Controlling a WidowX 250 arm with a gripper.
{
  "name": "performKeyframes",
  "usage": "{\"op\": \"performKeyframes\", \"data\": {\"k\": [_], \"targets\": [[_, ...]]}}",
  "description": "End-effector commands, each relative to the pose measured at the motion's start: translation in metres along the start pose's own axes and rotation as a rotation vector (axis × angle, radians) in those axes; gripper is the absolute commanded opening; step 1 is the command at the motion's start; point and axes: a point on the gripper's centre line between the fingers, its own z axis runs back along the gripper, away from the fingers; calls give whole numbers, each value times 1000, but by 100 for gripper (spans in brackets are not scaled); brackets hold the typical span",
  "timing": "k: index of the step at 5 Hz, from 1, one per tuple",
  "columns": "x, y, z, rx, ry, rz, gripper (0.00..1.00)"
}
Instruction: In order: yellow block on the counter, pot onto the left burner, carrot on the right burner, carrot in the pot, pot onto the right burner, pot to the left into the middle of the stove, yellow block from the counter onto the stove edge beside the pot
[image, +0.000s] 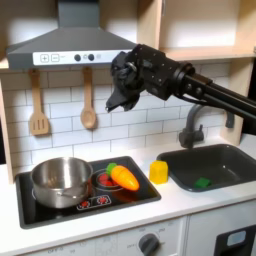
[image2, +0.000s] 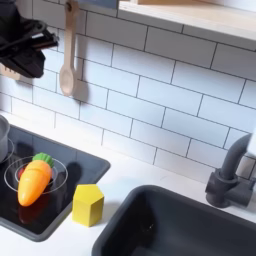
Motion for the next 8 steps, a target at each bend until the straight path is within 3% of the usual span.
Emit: {"op": "performKeyframes", "data": {"k": [1,2,3,4,6,7,8], "targets": [[9,7,15,14,-25,11,0],[23,14,22,16,-81,39,0],[39,12,23,21,-190,9,0],[49,9,25,-22,-288,-38,0],[62,5,5,-23,-304,-32,0],[76,-1,1,-51,-351,-32,0],[82,-7,10,-68,-419,-49,0]]}}
